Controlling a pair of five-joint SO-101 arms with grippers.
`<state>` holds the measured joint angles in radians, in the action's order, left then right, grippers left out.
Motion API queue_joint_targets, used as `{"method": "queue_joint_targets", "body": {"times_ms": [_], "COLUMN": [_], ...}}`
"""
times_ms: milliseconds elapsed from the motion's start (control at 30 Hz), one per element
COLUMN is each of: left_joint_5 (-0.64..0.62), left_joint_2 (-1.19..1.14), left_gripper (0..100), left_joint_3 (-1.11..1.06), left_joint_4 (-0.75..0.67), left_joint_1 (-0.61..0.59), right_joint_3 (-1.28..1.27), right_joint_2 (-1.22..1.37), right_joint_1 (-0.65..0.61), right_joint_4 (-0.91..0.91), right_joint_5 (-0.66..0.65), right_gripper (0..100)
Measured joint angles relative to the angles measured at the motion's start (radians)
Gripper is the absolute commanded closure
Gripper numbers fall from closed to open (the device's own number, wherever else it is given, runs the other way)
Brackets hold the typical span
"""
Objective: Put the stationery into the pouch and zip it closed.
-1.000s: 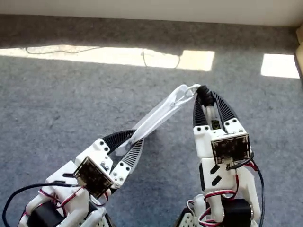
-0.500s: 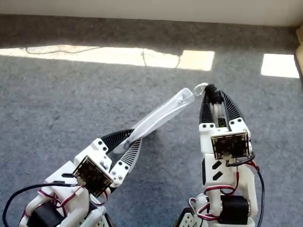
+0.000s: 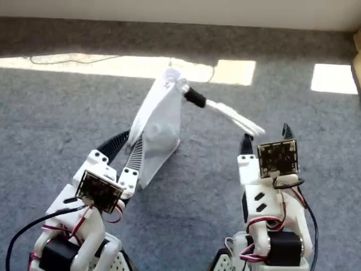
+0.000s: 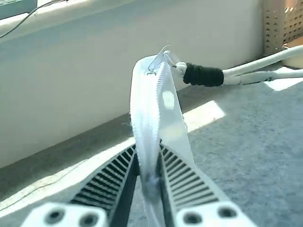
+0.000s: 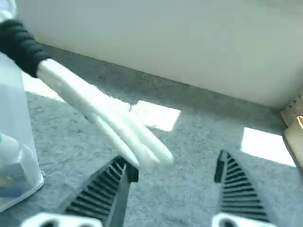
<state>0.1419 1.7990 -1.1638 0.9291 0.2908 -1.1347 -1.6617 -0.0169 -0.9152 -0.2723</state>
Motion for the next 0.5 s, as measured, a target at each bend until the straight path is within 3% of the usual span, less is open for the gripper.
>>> {"method": "queue_joint_targets", "body": {"times_ms": [500], "left_joint_5": [0.219], "left_joint_2": [-0.002], "left_gripper": [100], "left_joint_3": [-0.063], "left_joint_4": [-0.284], "left_joint_1": [-0.098], "right_joint_3": [0.060], "right_joint_2": [0.000], "right_joint_1": [-0.012], "right_joint_4": [-0.071], "right_joint_5": [0.043], "right_gripper": [72.8]}}
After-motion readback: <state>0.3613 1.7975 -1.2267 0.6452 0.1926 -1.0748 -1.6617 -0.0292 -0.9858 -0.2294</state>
